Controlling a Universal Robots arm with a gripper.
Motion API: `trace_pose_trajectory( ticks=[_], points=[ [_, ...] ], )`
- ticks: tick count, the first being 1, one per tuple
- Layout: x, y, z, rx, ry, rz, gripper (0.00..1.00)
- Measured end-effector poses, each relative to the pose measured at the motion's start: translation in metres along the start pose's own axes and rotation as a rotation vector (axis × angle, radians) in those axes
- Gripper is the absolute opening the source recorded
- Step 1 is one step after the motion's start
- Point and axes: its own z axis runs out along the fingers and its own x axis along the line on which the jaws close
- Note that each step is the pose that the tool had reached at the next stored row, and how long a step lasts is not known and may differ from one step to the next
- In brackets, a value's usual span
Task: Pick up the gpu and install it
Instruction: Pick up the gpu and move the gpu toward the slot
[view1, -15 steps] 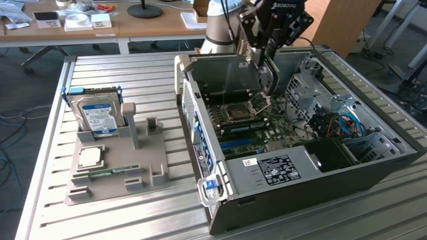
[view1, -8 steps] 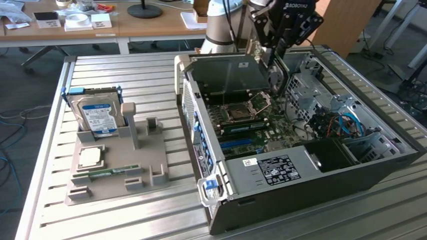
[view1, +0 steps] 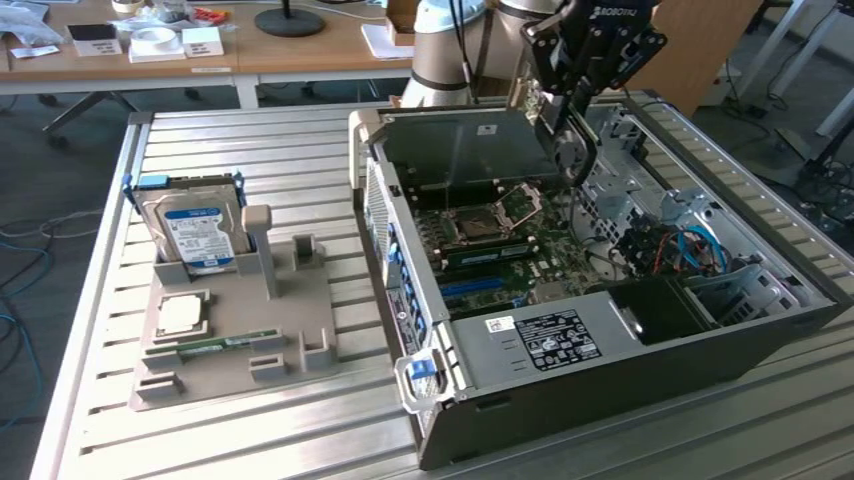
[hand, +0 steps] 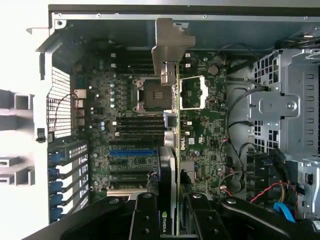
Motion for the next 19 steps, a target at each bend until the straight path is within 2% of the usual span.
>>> trace_pose_trajectory(
  ticks=[8,19],
  points=[
    [-0.003,0.0002,0.0001,0.0,-0.0001,0.0,0.27],
    [-0.045,0.0016,0.0012,-0.0005,0.0,0.0,0.27]
  ],
)
